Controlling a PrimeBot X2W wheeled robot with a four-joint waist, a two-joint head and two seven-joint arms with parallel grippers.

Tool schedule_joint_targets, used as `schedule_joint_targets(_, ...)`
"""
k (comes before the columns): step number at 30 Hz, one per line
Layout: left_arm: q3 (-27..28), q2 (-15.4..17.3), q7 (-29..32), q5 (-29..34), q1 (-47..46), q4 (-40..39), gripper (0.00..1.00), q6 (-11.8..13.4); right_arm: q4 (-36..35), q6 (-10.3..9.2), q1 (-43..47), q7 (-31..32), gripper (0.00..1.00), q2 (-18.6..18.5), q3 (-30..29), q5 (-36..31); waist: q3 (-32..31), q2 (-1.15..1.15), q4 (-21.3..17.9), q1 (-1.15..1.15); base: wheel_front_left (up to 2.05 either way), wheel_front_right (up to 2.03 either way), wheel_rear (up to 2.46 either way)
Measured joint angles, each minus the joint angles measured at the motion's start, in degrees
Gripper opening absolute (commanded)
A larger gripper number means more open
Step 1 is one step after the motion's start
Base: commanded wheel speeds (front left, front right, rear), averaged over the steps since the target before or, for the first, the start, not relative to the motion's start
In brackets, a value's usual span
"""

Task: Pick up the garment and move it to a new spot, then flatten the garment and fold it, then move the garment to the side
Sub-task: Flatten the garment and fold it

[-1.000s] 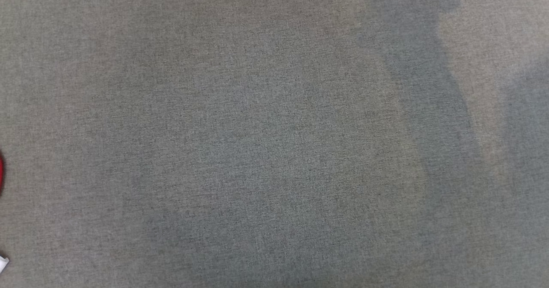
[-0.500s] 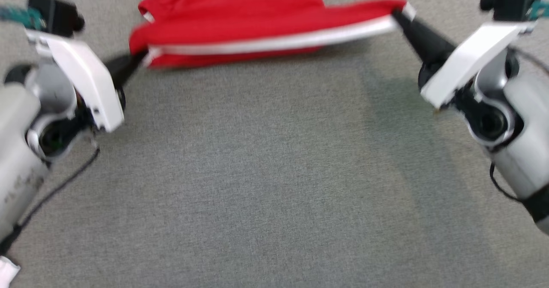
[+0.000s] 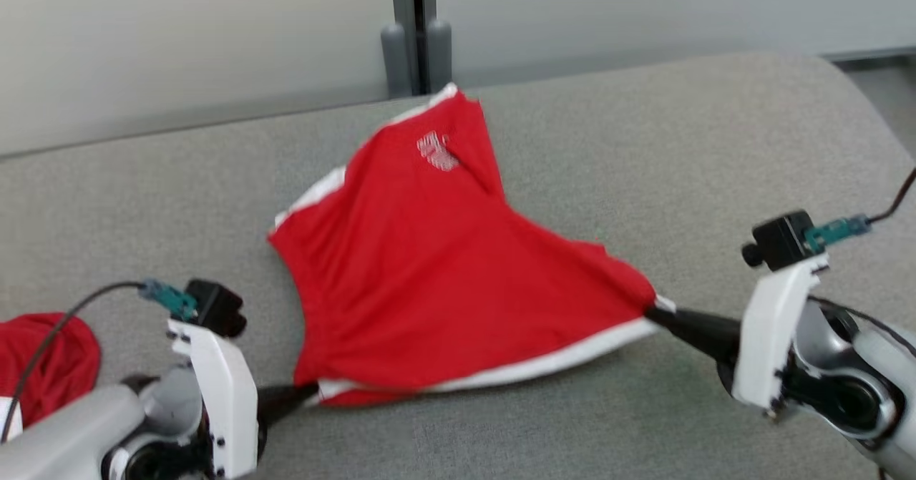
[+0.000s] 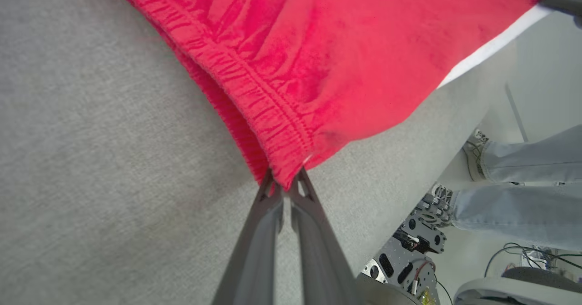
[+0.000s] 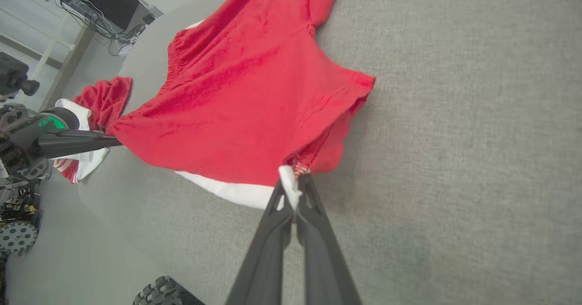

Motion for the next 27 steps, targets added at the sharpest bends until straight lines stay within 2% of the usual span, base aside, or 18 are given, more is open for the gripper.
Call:
schedule_joint_targets(6, -0.81, 4.02, 2.14, -2.59, 3.24, -10.27, 0.0, 4.38, -7.31, 0.01, 4.62, 2.98, 0.0, -6.92, -2.67, 1.27, -3.19, 0.0, 0.12, 0.0, 0.0, 0.0, 0.0)
schedule_joint_targets(11, 0.47, 5.95, 5.58, -6.04, 2.53, -14.49, 0.0, 6.36, -8.8, 0.01, 4.82, 3.24, 0.0, -8.22, -7.12, 1.07, -1.99, 0.0, 0.87, 0.0, 0.0, 0.0, 0.0)
schedule_joint_targets(17, 3.41, 5.94, 14.58, -13.12, -4.03, -13.79, 0.0, 7.14, -4.94, 0.01, -1.09, 7.21, 0.0, -5.08, -11.65, 0.34, 1.84, 0.0, 2.32, 0.0, 0.0, 0.0, 0.0)
schedule_joint_targets(18, 3.41, 5.94, 14.58, -13.12, -4.03, -13.79, 0.0, 7.14, -4.94, 0.01, -1.09, 7.21, 0.0, -5.08, -11.65, 0.34, 1.84, 0.0, 2.32, 0.0, 0.0, 0.0, 0.0)
schedule_joint_targets(21, 4.42, 5.41, 20.35, -15.63, -8.49, -11.58, 0.0, 7.35, -0.97, 0.01, -5.5, 11.56, 0.0, -2.7, -13.11, 0.6, 4.33, 0.0, 3.3, 0.0, 0.0, 0.0, 0.0)
schedule_joint_targets(27, 6.42, 1.94, 30.27, -19.42, -18.19, -6.57, 0.0, 8.93, 9.67, 0.01, -17.74, 20.76, 0.0, 2.3, -16.3, 0.96, 10.18, 0.0, 6.3, 0.0, 0.0, 0.0, 0.0)
